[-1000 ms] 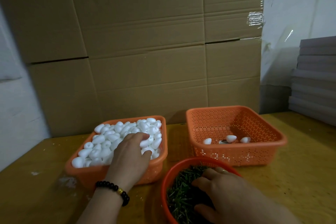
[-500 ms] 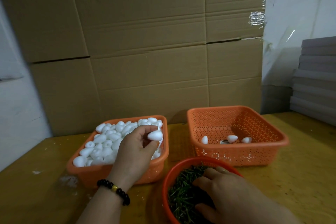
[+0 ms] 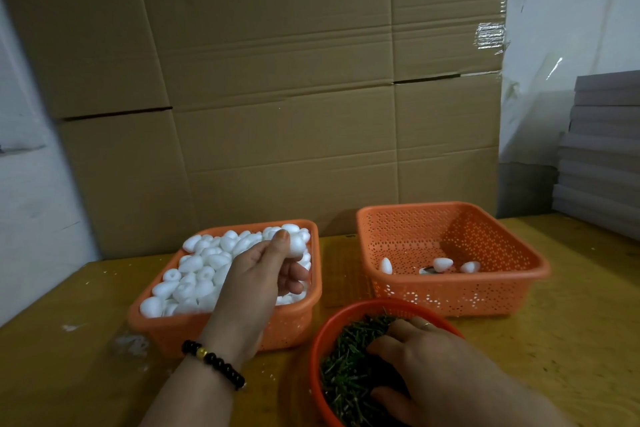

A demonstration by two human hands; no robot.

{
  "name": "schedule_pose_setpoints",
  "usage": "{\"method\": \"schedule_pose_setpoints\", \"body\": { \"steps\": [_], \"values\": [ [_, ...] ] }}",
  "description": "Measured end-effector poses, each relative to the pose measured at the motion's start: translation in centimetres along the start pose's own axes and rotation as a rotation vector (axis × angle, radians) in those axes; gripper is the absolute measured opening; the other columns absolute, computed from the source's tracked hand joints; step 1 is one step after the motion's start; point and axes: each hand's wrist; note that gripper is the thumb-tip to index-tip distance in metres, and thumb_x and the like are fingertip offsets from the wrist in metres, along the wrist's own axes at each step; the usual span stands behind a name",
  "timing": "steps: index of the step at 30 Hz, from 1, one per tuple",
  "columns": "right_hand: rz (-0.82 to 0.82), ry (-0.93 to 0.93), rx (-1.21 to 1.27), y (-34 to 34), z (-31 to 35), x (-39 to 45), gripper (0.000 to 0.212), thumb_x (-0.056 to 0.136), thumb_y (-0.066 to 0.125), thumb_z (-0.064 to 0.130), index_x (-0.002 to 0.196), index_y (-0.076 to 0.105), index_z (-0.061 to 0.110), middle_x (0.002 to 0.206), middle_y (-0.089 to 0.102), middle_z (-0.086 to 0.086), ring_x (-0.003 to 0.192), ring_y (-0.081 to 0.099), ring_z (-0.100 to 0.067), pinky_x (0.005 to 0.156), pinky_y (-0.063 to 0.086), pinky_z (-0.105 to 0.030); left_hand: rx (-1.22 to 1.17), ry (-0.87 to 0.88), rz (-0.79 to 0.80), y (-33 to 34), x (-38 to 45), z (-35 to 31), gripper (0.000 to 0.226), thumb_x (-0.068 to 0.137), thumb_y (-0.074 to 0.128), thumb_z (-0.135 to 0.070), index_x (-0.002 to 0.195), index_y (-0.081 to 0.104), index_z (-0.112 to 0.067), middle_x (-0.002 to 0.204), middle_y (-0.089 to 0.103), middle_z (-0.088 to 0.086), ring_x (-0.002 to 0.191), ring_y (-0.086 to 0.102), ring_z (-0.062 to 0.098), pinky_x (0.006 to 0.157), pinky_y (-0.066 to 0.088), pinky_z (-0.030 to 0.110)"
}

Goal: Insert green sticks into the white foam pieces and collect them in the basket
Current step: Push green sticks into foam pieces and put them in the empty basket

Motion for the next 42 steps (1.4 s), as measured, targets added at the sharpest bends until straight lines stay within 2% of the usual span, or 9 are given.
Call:
{"method": "schedule_pose_setpoints", "body": {
  "steps": [2, 6, 12, 17, 21, 25, 31, 35, 42],
  "values": [
    [0.0, -0.001, 0.002, 0.0, 0.0, 0.0, 0.057, 0.084, 0.042, 0.064, 0.133, 0.045, 0.034, 0.121, 0.05, 0.007, 0.116, 0.044, -0.016, 0.101, 0.039, -0.033, -0.072, -0.024, 0.004, 0.1, 0.0, -0.2, 0.042, 0.098, 0.045, -0.037, 0.081, 0.068, -0.007, 0.065, 0.067, 0.004, 0.059, 0.062, 0.014, 0.056, 0.051, 0.027],
    [0.003, -0.001, -0.004, -0.2, 0.1, 0.0, 0.056, 0.085, 0.042, 0.064, 0.132, 0.045, 0.034, 0.121, 0.05, 0.007, 0.115, 0.044, -0.016, 0.1, 0.039, -0.032, -0.268, -0.12, 0.051, 0.3, -0.2, -0.6, 0.046, 0.097, 0.045, -0.041, 0.066, 0.067, -0.015, 0.062, 0.063, 0.007, 0.056, 0.06, 0.015, 0.052, 0.05, 0.027],
    [0.007, 0.004, -0.006, -0.2, 0.3, -0.1, 0.057, 0.085, 0.043, 0.063, 0.133, 0.044, 0.033, 0.123, 0.049, 0.007, 0.117, 0.044, -0.016, 0.1, 0.038, -0.032, -0.481, -0.313, 0.199, 0.1, -0.3, -0.9, 0.049, 0.091, 0.048, -0.046, 0.059, 0.069, -0.016, 0.066, 0.061, 0.008, 0.055, 0.056, 0.016, 0.061, 0.048, 0.033],
    [0.009, 0.007, -0.006, -0.2, 0.3, 0.0, 0.057, 0.085, 0.043, 0.063, 0.133, 0.044, 0.032, 0.123, 0.049, 0.007, 0.118, 0.043, -0.016, 0.101, 0.038, -0.033, -0.667, -0.401, 0.29, -0.1, -0.3, -0.9, 0.037, 0.078, 0.057, -0.043, 0.064, 0.07, -0.011, 0.07, 0.062, 0.008, 0.06, 0.059, 0.019, 0.063, 0.051, 0.035],
    [0.005, 0.004, -0.013, -0.1, 0.3, -0.1, 0.056, 0.085, 0.042, 0.062, 0.132, 0.044, 0.033, 0.122, 0.048, 0.006, 0.117, 0.043, -0.016, 0.1, 0.038, -0.031, -0.726, -0.406, 0.335, 0.2, -0.4, -0.9, 0.023, 0.063, 0.073, -0.028, 0.073, 0.074, -0.007, 0.077, 0.068, 0.012, 0.069, 0.069, 0.025, 0.065, 0.057, 0.038],
    [0.0, 0.001, -0.01, -0.1, 0.2, 0.0, 0.056, 0.085, 0.043, 0.062, 0.132, 0.046, 0.032, 0.121, 0.049, 0.005, 0.116, 0.044, -0.017, 0.1, 0.038, -0.031, -0.775, -0.374, 0.399, 0.4, -0.6, -1.0, 0.053, 0.039, 0.094, -0.011, 0.086, 0.071, 0.0, 0.086, 0.07, 0.017, 0.08, 0.071, 0.03, 0.069, 0.058, 0.042],
    [-0.01, -0.008, -0.005, 0.1, 0.0, 0.0, 0.059, 0.084, 0.042, 0.065, 0.134, 0.044, 0.032, 0.12, 0.05, 0.007, 0.116, 0.044, -0.015, 0.1, 0.039, -0.032, -0.745, -0.32, 0.458, 1.0, -0.9, -0.7, 0.029, 0.061, 0.07, 0.004, 0.087, 0.072, -0.009, 0.089, 0.068, 0.015, 0.076, 0.067, 0.023, 0.071, 0.058, 0.041],
    [-0.015, -0.009, -0.001, 0.3, 0.0, 0.0, 0.059, 0.084, 0.041, 0.065, 0.133, 0.045, 0.033, 0.12, 0.05, 0.008, 0.115, 0.044, -0.015, 0.1, 0.039, -0.032, -0.74, -0.307, 0.468, 1.1, -1.0, -0.5, 0.036, 0.065, 0.066, 0.008, 0.095, 0.075, -0.009, 0.087, 0.066, 0.012, 0.076, 0.066, 0.021, 0.072, 0.057, 0.039],
    [-0.008, -0.001, -0.015, 0.2, 0.1, 0.0, 0.058, 0.084, 0.042, 0.064, 0.134, 0.043, 0.033, 0.122, 0.049, 0.008, 0.116, 0.043, -0.015, 0.1, 0.038, -0.031, -0.713, -0.313, 0.476, 1.7, -1.4, -0.5, 0.048, 0.063, 0.074, -0.004, 0.111, 0.071, -0.008, 0.085, 0.068, 0.008, 0.079, 0.065, 0.018, 0.076, 0.057, 0.036]
  ]
}}
Point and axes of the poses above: each hand's wrist, its own x-axis towards the middle knuckle, its own y-axis out of the palm, z = x × y
